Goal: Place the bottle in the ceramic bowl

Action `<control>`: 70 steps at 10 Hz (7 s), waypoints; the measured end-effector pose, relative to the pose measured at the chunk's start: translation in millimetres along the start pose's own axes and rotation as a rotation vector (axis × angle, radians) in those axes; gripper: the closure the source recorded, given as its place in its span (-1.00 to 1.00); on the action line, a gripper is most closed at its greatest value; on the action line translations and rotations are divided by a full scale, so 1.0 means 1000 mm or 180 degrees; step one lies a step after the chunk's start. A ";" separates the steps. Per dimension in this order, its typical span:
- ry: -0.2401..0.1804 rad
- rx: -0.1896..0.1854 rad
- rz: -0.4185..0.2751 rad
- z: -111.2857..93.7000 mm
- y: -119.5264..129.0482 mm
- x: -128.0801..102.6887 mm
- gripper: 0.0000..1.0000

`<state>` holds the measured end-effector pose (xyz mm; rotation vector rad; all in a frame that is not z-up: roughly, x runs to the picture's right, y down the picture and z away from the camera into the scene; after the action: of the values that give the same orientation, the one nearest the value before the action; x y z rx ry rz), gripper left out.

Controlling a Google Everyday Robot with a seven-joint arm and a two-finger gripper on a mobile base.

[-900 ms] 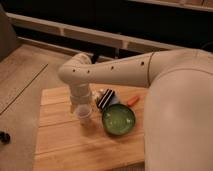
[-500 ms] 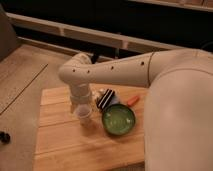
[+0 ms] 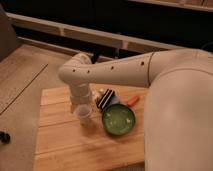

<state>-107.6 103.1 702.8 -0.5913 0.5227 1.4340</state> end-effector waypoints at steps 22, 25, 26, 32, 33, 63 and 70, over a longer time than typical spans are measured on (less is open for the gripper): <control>-0.1282 0.0111 0.0483 -0.031 0.016 -0.163 -0.30; -0.1323 0.0115 0.0696 -0.026 0.004 -0.168 -0.30; -0.1323 0.0114 0.0692 -0.026 0.005 -0.167 -0.30; -0.0784 0.0151 0.1006 0.048 -0.029 -0.134 -0.30; -0.0727 0.0117 0.1017 0.060 -0.026 -0.135 -0.30; -0.1170 0.0218 0.0984 0.008 -0.105 -0.184 1.00; -0.1196 0.0482 0.1216 -0.028 -0.133 -0.115 1.00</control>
<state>16.9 -7.4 766.0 -0.0925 0.4520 1.7976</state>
